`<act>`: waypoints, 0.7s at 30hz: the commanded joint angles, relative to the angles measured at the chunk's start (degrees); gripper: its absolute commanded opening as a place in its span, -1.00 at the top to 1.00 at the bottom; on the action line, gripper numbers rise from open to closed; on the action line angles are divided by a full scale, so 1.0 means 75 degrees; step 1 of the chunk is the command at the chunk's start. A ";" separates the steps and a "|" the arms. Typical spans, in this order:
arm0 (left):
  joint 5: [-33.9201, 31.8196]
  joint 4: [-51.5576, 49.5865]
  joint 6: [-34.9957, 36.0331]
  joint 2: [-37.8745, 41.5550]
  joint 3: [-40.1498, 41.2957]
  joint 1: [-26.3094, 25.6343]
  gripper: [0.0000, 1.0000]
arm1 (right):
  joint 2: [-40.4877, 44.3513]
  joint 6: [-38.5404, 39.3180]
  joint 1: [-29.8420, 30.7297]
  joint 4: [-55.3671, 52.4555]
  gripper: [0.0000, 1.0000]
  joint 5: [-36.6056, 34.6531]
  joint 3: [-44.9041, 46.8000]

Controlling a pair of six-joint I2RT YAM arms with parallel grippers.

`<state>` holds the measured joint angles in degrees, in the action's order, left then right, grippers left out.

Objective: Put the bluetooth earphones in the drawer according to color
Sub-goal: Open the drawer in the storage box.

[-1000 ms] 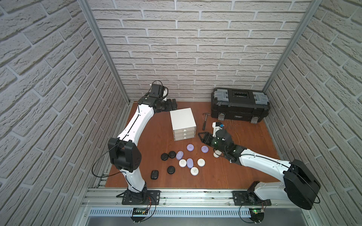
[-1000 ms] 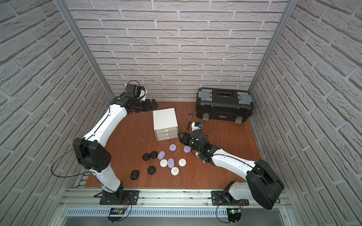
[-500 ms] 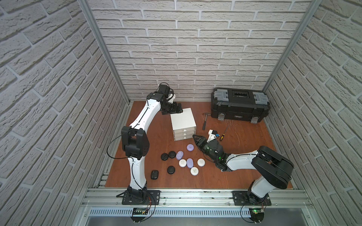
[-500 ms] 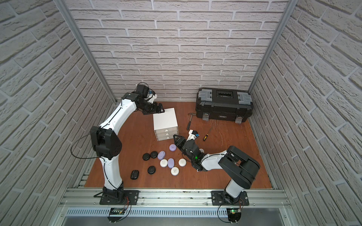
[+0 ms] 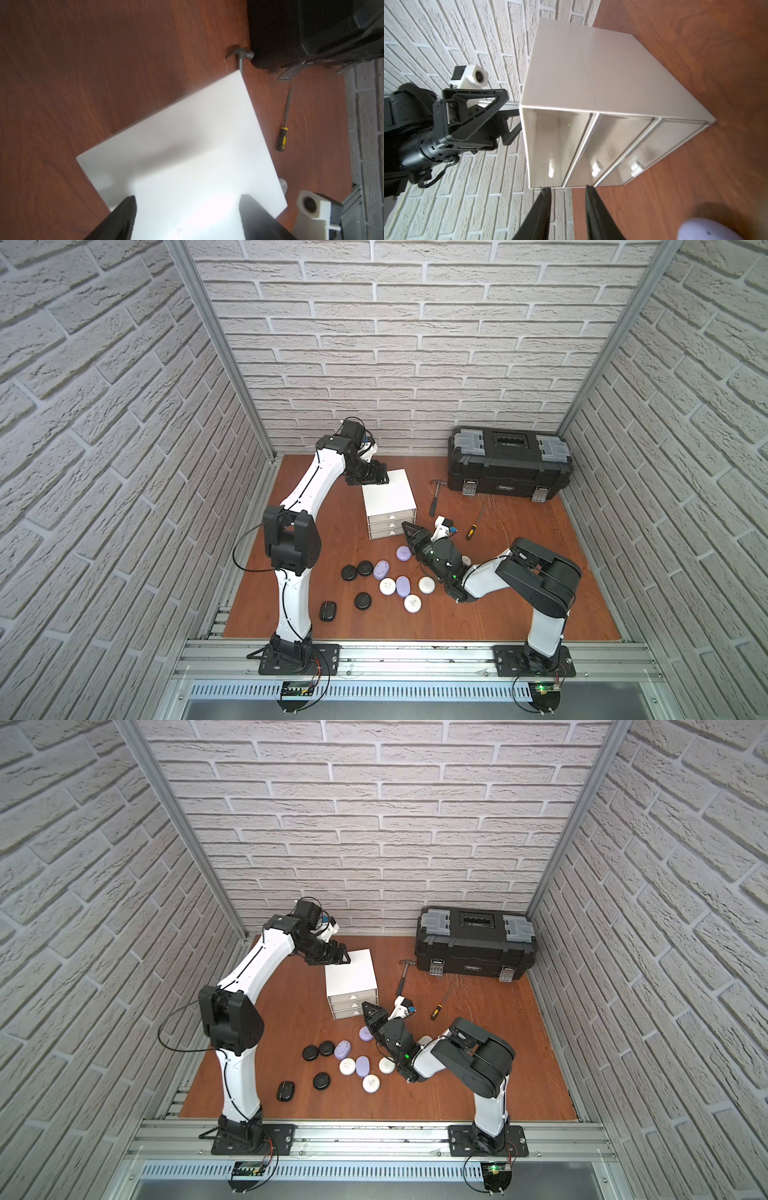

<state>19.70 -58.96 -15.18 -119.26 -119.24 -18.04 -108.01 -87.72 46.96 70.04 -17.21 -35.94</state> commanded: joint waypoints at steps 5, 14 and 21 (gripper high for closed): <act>-0.0027 -0.0268 0.0193 -0.0269 -0.0332 -0.0171 -0.40 | -0.0357 -0.1170 0.0225 0.0873 0.37 0.0068 -0.0456; -0.0071 -0.0441 0.0290 -0.0459 -0.0364 -0.0162 -0.31 | -0.0476 -0.1313 0.0277 0.0785 0.38 0.0115 -0.0765; -0.0157 -0.0616 0.0313 -0.0602 -0.0373 -0.0161 -0.19 | -0.0471 -0.1457 0.0298 0.0427 0.39 0.0104 -0.0880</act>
<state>19.22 -60.97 -13.52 -121.62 -121.47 -19.42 -110.72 -89.86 48.58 72.97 -18.28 -41.58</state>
